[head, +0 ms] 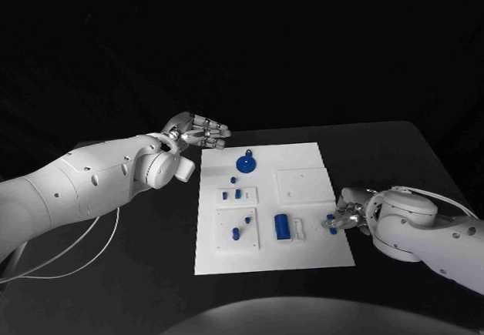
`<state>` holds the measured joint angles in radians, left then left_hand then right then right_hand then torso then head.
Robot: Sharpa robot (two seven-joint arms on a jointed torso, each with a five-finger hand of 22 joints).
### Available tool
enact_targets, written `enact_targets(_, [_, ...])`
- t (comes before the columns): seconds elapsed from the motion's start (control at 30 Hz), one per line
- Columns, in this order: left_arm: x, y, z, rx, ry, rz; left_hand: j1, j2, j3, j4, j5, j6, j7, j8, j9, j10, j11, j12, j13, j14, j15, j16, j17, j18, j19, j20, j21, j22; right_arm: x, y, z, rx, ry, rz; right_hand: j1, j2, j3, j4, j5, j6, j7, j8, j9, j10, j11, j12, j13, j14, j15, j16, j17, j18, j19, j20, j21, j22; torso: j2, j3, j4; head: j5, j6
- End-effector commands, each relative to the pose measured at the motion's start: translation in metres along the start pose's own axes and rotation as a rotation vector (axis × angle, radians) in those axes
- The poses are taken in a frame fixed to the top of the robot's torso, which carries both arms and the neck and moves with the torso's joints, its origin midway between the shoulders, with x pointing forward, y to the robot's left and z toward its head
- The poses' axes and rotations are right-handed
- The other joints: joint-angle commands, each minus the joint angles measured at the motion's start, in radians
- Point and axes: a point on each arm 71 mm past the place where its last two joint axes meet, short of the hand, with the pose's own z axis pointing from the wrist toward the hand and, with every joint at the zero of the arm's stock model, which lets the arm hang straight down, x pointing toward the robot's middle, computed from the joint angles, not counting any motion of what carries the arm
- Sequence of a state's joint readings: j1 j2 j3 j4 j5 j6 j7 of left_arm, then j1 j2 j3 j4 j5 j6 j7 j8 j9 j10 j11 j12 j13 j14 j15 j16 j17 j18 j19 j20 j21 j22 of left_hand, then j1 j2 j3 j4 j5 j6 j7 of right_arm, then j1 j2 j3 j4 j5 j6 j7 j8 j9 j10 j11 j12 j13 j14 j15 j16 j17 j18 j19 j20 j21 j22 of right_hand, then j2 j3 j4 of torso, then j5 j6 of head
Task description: Assemble the parts on the task board
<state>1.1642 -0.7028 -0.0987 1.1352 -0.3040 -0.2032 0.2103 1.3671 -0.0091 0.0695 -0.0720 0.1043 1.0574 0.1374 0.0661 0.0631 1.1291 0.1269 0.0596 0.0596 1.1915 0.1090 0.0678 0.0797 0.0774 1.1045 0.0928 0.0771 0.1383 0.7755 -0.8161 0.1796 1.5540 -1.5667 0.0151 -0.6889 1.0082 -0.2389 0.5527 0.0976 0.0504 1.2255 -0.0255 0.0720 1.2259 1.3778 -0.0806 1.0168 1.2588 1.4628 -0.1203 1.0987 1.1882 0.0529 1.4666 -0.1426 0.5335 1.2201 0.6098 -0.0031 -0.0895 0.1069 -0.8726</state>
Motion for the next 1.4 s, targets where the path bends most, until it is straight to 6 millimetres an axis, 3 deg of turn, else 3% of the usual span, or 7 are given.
enact_targets(0.03, [0.002, -0.001, 0.0, 0.006, 0.015, -0.003, -0.002, 0.004, -0.001, 0.007, -0.002, -0.007, -0.001, -0.003, 0.001, -0.008, 0.0, 0.001, -0.001, -0.006, 0.001, -0.005, 0.001, -0.002, 0.009, 0.001, 0.004, -0.002, 0.021, -0.002, 0.003, 0.01, 0.059, -0.067, 0.016, 0.008, 0.018, -0.008, -0.001, -0.014, -0.003, -0.008, -0.008, 0.0, -0.002, -0.002, -0.001, 0.005, -0.004, -0.005, -0.001, -0.016, 0.043, -0.006, -0.007, 0.0, 0.0, 0.0004, 0.0, 0.001, 0.0])
enact_targets(0.13, [0.002, -0.001, 0.0, 0.005, 0.014, -0.002, -0.001, 0.004, -0.001, 0.01, -0.002, -0.009, 0.0, -0.003, 0.001, -0.008, 0.0, 0.001, -0.001, -0.006, 0.001, -0.005, 0.001, -0.002, 0.009, 0.001, 0.004, -0.004, 0.025, 0.0, 0.002, 0.002, 0.067, -0.068, 0.018, 0.016, 0.106, -0.047, 0.029, -0.023, -0.005, -0.008, -0.02, -0.003, -0.001, -0.001, -0.003, 0.006, -0.002, -0.007, -0.006, -0.014, 0.043, -0.003, -0.008, 0.001, 0.001, 0.0005, -0.0006, 0.003, 0.0])
enact_targets(0.23, [0.002, -0.001, 0.0, 0.004, 0.014, -0.002, -0.001, 0.004, -0.001, 0.01, -0.002, -0.009, 0.0, -0.003, 0.001, -0.008, 0.0, 0.001, -0.001, -0.006, 0.001, -0.005, 0.001, -0.002, 0.009, 0.001, 0.004, -0.004, 0.027, 0.003, 0.001, -0.008, 0.082, -0.049, 0.0, 0.028, 0.177, -0.098, 0.138, -0.032, -0.003, -0.007, -0.019, -0.005, -0.001, -0.002, -0.006, 0.004, -0.003, -0.008, -0.009, -0.013, 0.043, -0.003, -0.01, 0.001, 0.0, 0.0004, -0.0003, 0.003, 0.0])
enact_targets(0.37, [0.001, -0.001, 0.0, 0.003, 0.013, -0.002, -0.001, 0.004, -0.001, 0.01, -0.002, -0.009, 0.0, -0.003, 0.001, -0.008, 0.0, 0.001, -0.001, -0.006, 0.001, -0.005, 0.001, -0.002, 0.009, 0.001, 0.004, -0.004, 0.03, 0.005, 0.0, -0.019, 0.109, -0.001, -0.027, 0.068, 0.257, -0.174, 0.239, -0.049, 0.013, -0.003, 0.025, -0.003, 0.004, -0.004, -0.012, 0.003, -0.001, -0.008, -0.012, -0.01, 0.043, -0.002, -0.01, 0.004, 0.0, 0.0005, -0.0008, 0.005, 0.0])
enact_targets(0.43, [0.001, -0.001, 0.0, 0.002, 0.013, -0.002, -0.001, 0.004, -0.001, 0.01, -0.002, -0.009, 0.0, -0.003, 0.001, -0.008, 0.0, 0.001, -0.001, -0.006, 0.001, -0.005, 0.001, -0.002, 0.009, 0.001, 0.004, -0.004, 0.031, 0.007, -0.001, -0.025, 0.123, 0.027, -0.051, 0.089, 0.29, -0.207, 0.26, -0.05, 0.018, -0.004, 0.054, -0.004, 0.005, -0.005, -0.013, 0.003, -0.001, -0.007, -0.013, -0.005, 0.043, -0.001, -0.01, 0.007, 0.0, 0.0005, -0.0008, 0.006, 0.0])
enact_targets(0.6, [0.001, 0.0, -0.001, 0.002, 0.013, -0.002, 0.0, 0.006, 0.0, 0.01, -0.002, -0.009, 0.0, -0.003, 0.001, -0.008, 0.0, 0.001, -0.001, -0.006, 0.001, -0.005, 0.001, -0.002, 0.009, 0.001, 0.004, -0.005, 0.032, 0.009, -0.005, -0.039, 0.152, 0.111, -0.067, 0.103, 0.317, -0.236, 0.277, -0.051, 0.021, -0.006, 0.08, -0.007, 0.006, -0.005, -0.015, 0.001, 0.0, -0.01, -0.018, -0.002, 0.043, 0.0, -0.007, 0.013, 0.0, 0.0005, -0.001, 0.007, 0.0])
enact_targets(1.4, [0.001, 0.0, -0.001, -0.002, 0.014, -0.002, 0.0, 0.006, 0.0, 0.01, -0.002, -0.009, 0.0, -0.003, 0.001, -0.008, 0.0, 0.001, -0.001, -0.006, 0.001, -0.005, 0.001, -0.002, 0.009, 0.001, 0.004, -0.005, -0.004, 0.044, -0.027, -0.157, 0.088, 0.278, -0.064, 0.1, 0.326, -0.241, 0.285, -0.046, 0.022, -0.006, 0.09, -0.007, 0.005, -0.008, -0.019, 0.001, -0.001, -0.012, -0.021, 0.0, 0.043, -0.001, -0.008, 0.016, 0.001, 0.0006, -0.0006, 0.009, 0.0])
